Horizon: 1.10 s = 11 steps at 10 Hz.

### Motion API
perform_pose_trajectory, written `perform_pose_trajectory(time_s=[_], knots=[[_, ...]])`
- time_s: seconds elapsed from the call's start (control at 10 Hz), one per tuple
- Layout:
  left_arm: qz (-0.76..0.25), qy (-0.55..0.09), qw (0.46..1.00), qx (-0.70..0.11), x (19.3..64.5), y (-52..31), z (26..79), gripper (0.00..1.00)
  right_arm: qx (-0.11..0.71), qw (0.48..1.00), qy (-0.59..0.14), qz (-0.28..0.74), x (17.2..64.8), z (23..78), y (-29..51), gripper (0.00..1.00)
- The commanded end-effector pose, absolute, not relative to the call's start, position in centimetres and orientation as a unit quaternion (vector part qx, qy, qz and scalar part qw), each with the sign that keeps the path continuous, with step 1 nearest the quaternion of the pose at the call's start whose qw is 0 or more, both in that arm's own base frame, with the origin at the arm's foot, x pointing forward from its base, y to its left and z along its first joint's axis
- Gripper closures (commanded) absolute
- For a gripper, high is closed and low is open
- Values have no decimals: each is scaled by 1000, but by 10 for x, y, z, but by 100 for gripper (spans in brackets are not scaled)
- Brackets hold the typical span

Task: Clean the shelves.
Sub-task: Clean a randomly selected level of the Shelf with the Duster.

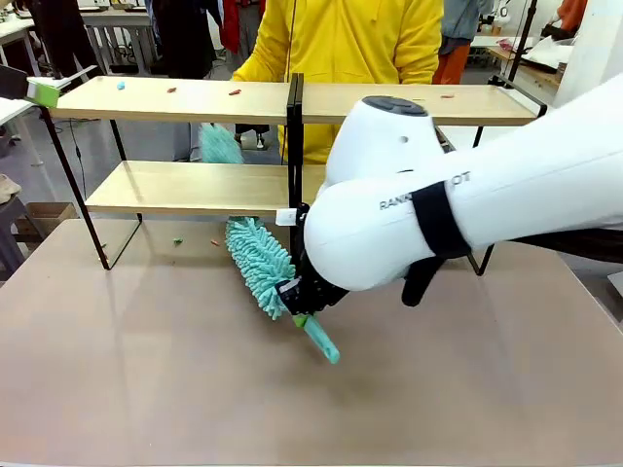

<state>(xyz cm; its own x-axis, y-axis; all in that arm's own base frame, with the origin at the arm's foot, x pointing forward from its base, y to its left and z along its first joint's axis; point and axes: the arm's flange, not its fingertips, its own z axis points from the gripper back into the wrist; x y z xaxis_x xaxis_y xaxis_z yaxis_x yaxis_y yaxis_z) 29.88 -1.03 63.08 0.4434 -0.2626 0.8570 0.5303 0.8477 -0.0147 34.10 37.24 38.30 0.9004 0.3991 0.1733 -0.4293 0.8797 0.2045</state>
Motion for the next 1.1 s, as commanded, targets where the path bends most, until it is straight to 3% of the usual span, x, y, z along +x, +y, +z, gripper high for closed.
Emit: perform_pose_trajectory(time_s=[0.0, 0.3, 0.4, 1.0], knots=[[-237, -472, 837, -142, 298, -10, 631, 0, 107, 972, -71, 195, 354, 376, 400, 88], [-237, -472, 837, -142, 298, -10, 631, 0, 83, 973, -91, 196, 382, 369, 416, 88], [-237, -472, 837, -142, 298, -10, 631, 0, 84, 972, -115, 188, 390, 372, 417, 100], [-237, -472, 837, -142, 298, -10, 631, 0, 80, 975, -127, 166, 430, 367, 421, 100]])
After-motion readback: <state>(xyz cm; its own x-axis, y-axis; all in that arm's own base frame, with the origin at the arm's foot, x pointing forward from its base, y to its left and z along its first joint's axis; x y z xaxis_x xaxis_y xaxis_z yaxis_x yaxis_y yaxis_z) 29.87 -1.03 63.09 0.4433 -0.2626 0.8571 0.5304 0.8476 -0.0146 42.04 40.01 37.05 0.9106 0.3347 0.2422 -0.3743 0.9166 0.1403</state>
